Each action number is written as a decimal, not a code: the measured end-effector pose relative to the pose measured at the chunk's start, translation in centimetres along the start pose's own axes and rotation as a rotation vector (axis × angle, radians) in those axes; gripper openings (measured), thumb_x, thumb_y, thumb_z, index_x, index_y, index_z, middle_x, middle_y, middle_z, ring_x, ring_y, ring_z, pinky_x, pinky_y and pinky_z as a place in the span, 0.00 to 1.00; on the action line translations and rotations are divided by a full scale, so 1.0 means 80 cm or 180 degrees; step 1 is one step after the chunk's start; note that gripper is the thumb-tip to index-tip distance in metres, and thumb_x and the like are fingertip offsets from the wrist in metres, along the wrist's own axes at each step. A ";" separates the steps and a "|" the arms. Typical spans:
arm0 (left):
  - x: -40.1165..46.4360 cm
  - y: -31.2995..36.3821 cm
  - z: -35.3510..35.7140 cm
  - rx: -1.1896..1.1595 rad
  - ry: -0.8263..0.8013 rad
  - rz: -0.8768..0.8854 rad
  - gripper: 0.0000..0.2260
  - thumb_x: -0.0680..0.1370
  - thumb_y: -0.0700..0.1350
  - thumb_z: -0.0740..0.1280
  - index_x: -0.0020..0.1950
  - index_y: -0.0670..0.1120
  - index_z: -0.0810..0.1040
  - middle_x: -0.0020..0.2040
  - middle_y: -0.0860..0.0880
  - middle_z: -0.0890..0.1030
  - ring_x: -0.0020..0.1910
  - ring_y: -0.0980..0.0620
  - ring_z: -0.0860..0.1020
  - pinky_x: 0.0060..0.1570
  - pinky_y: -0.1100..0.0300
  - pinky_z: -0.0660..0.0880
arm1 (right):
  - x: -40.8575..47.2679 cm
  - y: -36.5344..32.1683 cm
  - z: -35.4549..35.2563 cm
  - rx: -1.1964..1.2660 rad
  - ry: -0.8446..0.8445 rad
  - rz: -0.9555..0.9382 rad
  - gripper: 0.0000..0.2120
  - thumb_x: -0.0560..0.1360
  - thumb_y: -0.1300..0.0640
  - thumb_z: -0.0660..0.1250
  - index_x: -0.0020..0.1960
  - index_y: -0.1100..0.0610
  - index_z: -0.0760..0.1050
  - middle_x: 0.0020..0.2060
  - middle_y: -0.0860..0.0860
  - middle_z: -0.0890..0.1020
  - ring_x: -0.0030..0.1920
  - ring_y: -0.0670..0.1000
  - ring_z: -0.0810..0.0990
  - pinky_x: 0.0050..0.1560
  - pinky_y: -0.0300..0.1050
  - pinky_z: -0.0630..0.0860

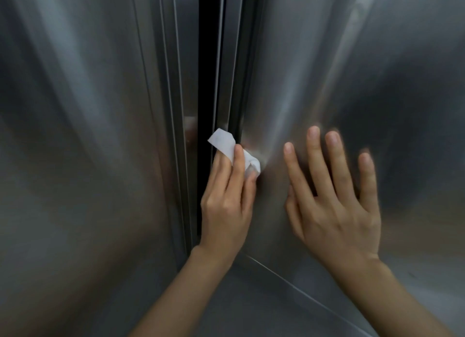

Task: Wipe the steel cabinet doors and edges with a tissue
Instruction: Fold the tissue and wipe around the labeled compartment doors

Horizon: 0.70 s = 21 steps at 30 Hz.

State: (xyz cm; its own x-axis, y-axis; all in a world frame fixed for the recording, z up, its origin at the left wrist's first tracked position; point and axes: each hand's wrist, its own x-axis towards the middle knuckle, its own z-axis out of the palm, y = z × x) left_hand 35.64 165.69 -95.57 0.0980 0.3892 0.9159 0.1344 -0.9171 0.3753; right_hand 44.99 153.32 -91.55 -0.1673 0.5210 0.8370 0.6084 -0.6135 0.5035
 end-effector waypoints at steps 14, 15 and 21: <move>-0.022 -0.007 -0.013 -0.0136 0.0093 -0.0388 0.13 0.77 0.39 0.70 0.59 0.35 0.81 0.51 0.41 0.82 0.52 0.46 0.80 0.56 0.56 0.77 | 0.001 0.001 0.000 -0.0050 0.0000 -0.0014 0.30 0.76 0.55 0.63 0.78 0.57 0.63 0.76 0.58 0.63 0.78 0.57 0.59 0.77 0.57 0.53; -0.022 -0.006 -0.016 -0.0180 0.0106 -0.0507 0.12 0.76 0.39 0.71 0.58 0.36 0.82 0.51 0.42 0.83 0.52 0.46 0.81 0.54 0.55 0.77 | 0.001 0.001 -0.001 -0.0040 -0.0003 -0.0014 0.31 0.76 0.55 0.63 0.78 0.57 0.63 0.76 0.58 0.63 0.78 0.57 0.58 0.78 0.57 0.53; -0.004 0.010 -0.041 -0.0540 0.0075 -0.1330 0.14 0.76 0.40 0.72 0.62 0.41 0.81 0.52 0.47 0.84 0.51 0.51 0.82 0.55 0.55 0.79 | 0.002 -0.001 -0.002 0.0022 -0.0050 0.0013 0.32 0.74 0.56 0.65 0.78 0.56 0.64 0.76 0.57 0.63 0.78 0.56 0.59 0.78 0.56 0.52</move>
State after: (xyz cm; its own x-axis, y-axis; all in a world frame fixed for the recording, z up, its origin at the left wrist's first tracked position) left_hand 32.48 164.58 -95.10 0.0470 0.7289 0.6830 -0.0061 -0.6835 0.7299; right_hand 44.77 153.36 -91.44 -0.1526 0.5277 0.8356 0.6144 -0.6116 0.4984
